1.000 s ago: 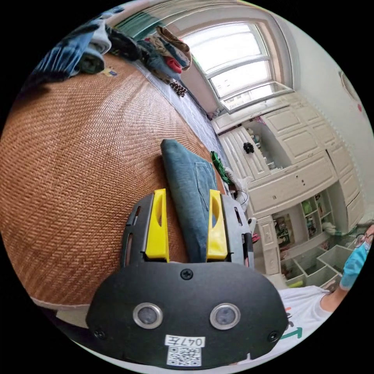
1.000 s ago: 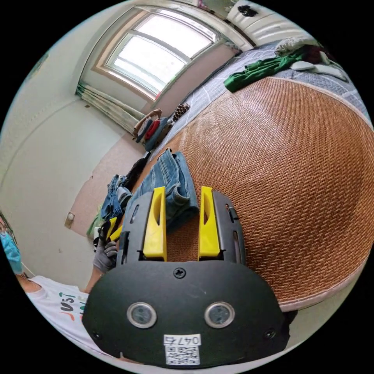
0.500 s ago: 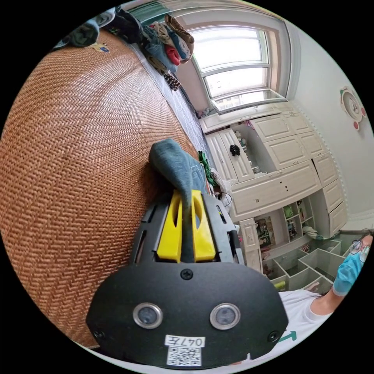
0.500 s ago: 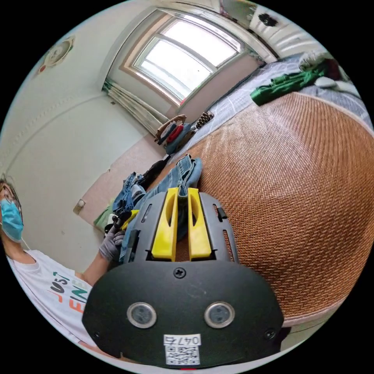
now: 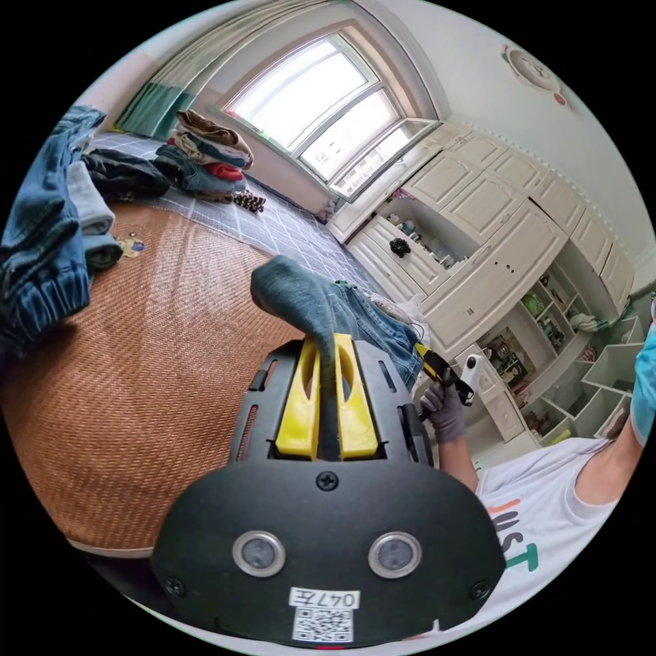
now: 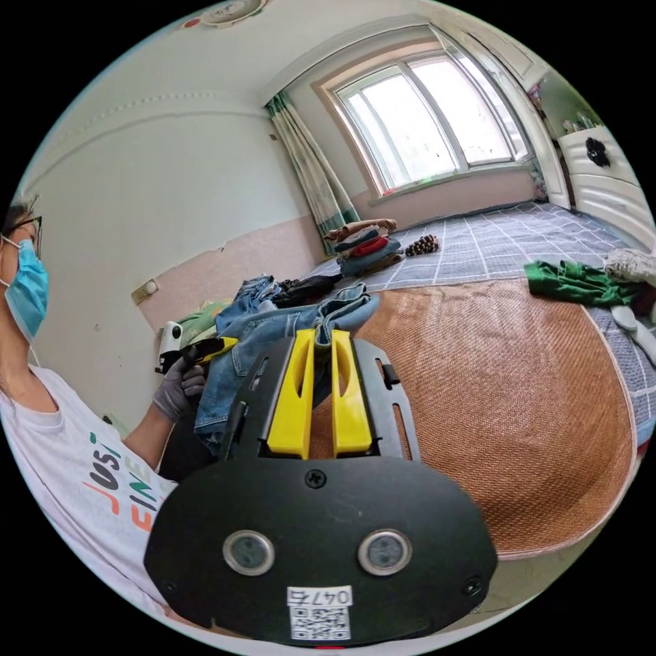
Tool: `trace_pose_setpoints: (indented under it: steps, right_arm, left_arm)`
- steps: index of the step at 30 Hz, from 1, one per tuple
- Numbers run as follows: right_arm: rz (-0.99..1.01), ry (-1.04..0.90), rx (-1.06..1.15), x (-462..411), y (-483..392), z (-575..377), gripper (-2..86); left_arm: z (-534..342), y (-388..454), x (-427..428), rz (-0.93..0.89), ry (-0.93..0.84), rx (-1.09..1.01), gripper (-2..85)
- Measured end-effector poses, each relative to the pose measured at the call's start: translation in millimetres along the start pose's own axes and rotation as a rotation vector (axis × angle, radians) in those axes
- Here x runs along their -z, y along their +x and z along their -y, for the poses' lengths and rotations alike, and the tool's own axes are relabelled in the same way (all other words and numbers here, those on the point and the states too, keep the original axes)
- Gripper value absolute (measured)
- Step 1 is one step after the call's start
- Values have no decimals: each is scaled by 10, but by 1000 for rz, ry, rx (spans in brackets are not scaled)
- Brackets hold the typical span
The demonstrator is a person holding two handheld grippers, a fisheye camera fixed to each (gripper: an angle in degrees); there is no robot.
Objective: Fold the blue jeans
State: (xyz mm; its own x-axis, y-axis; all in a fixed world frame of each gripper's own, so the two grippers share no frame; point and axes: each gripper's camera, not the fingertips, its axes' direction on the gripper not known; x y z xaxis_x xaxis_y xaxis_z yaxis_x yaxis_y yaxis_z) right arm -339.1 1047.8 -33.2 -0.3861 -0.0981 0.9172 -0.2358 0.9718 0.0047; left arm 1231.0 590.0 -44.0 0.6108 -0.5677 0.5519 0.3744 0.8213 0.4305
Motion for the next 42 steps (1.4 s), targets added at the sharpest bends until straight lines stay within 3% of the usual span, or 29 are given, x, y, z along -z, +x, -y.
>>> trace_pose_setpoints:
  steps: [12, 22, 33, 42]
  right_arm:
    - [73, -83, 199, -168, -795, 1079, 3]
    - [-6, -138, 163, 355, -743, 1280, 4]
    - [-219, -94, -42, 2682, -29, 680, 4]
    - [-619, 53, -113, 4907, 136, 458, 5]
  left_arm:
    - [-17, -187, 914, 44, 129, 17, -1]
    - [75, -217, 619, 61, 89, 11, -1]
    - [377, 538, -1112, -133, -193, -89, -3]
    - [789, 1768, -3076, -332, -377, -255, 0]
